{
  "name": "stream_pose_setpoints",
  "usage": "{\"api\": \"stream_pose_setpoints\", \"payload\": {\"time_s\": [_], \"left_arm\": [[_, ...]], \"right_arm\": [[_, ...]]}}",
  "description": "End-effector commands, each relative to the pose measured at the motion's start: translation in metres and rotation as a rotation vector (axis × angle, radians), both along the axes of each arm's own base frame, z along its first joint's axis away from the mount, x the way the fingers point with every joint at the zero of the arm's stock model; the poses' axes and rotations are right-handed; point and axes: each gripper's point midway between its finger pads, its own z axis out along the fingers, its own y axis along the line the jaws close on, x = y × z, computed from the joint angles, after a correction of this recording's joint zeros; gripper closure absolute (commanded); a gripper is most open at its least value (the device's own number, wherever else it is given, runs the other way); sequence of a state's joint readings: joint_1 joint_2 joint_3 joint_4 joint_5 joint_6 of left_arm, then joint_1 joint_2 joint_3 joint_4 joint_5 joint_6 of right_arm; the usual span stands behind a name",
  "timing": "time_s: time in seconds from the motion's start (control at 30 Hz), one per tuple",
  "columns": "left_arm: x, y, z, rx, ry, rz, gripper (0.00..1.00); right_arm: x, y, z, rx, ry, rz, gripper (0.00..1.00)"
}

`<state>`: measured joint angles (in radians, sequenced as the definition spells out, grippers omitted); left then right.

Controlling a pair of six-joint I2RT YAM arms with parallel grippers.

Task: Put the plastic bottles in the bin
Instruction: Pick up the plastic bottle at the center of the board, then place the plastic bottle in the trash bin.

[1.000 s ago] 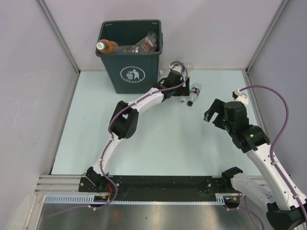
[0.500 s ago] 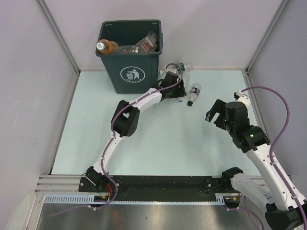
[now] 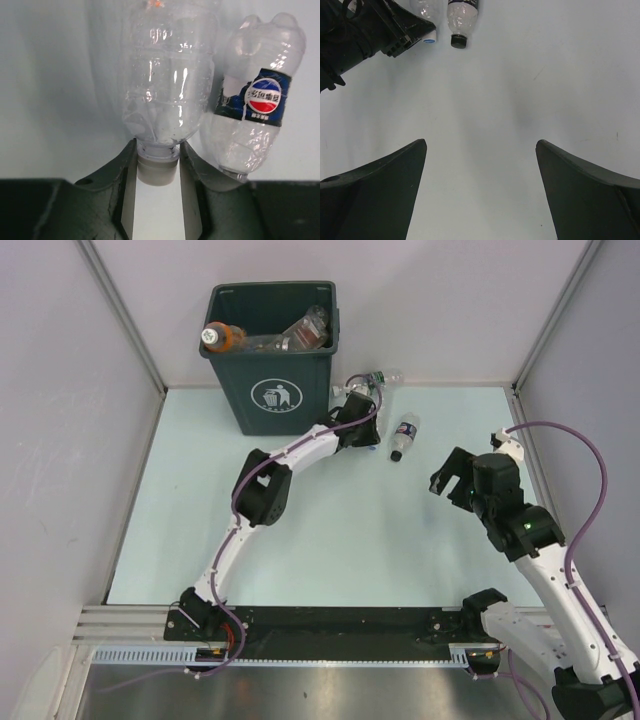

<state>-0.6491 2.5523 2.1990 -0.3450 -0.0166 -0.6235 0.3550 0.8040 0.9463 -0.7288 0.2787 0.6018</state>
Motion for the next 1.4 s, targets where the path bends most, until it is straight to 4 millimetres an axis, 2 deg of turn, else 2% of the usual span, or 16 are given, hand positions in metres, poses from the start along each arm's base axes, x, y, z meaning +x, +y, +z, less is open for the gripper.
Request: {"api": "stream_pose_setpoints", "payload": {"time_s": [0.0,0.1,0.33,0.4,0.43,0.47,0.53,0.57,0.63,0.67,0.73,0.77,0.83,1.07,1.17,1.37], "left_arm": [[-0.001,0.017,0.045,0.063,-0.092,0.032,0.82],[-0.009,0.025,0.051,0.110,-0.119,0.037,0.99],[-0.043,0.045,0.108,0.164,-0.224,0.018,1.00],[-0.051,0.047,0.121,0.151,-0.250,0.000,1.00],[-0.060,0.050,0.117,0.161,-0.242,-0.014,1.00],[-0.066,0.054,0.138,0.141,-0.270,-0.013,1.00],[-0.080,0.060,0.144,0.148,-0.279,-0.034,1.00],[-0.086,0.064,0.165,0.128,-0.307,-0.033,1.00],[-0.099,0.068,0.170,0.132,-0.317,-0.059,1.00],[-0.106,0.073,0.190,0.113,-0.346,-0.062,1.00],[-0.116,0.080,0.197,0.119,-0.365,-0.077,1.00],[-0.121,0.085,0.219,0.099,-0.399,-0.074,1.00],[-0.122,0.097,0.238,0.110,-0.445,-0.056,1.00],[-0.128,0.131,0.340,0.035,-0.635,0.007,1.00],[-0.122,0.153,0.366,0.006,-0.675,0.073,1.00],[-0.100,0.210,0.394,-0.012,-0.713,0.243,1.00]], "right_arm": [[-0.001,0.000,0.007,0.017,-0.024,0.004,0.04],[-0.002,0.002,0.007,0.028,-0.023,0.008,0.05],[-0.007,0.002,0.011,0.050,-0.036,0.007,0.05],[-0.010,0.002,0.013,0.057,-0.042,0.010,0.05],[-0.011,0.001,0.013,0.057,-0.041,0.006,0.05],[-0.012,0.002,0.014,0.062,-0.043,0.011,0.05],[-0.015,0.003,0.016,0.073,-0.047,0.016,0.06],[-0.016,0.003,0.016,0.077,-0.047,0.016,0.06],[-0.019,0.003,0.018,0.085,-0.052,0.018,0.06],[-0.020,0.002,0.018,0.085,-0.054,0.018,0.06],[-0.022,0.001,0.020,0.090,-0.062,0.017,0.06],[-0.023,0.001,0.021,0.092,-0.066,0.017,0.06],[-0.023,0.003,0.024,0.103,-0.079,0.025,0.06],[-0.020,0.017,0.033,0.157,-0.102,0.081,0.06],[-0.019,0.020,0.033,0.164,-0.102,0.093,0.06],[-0.020,0.028,0.040,0.198,-0.120,0.127,0.05]]}}
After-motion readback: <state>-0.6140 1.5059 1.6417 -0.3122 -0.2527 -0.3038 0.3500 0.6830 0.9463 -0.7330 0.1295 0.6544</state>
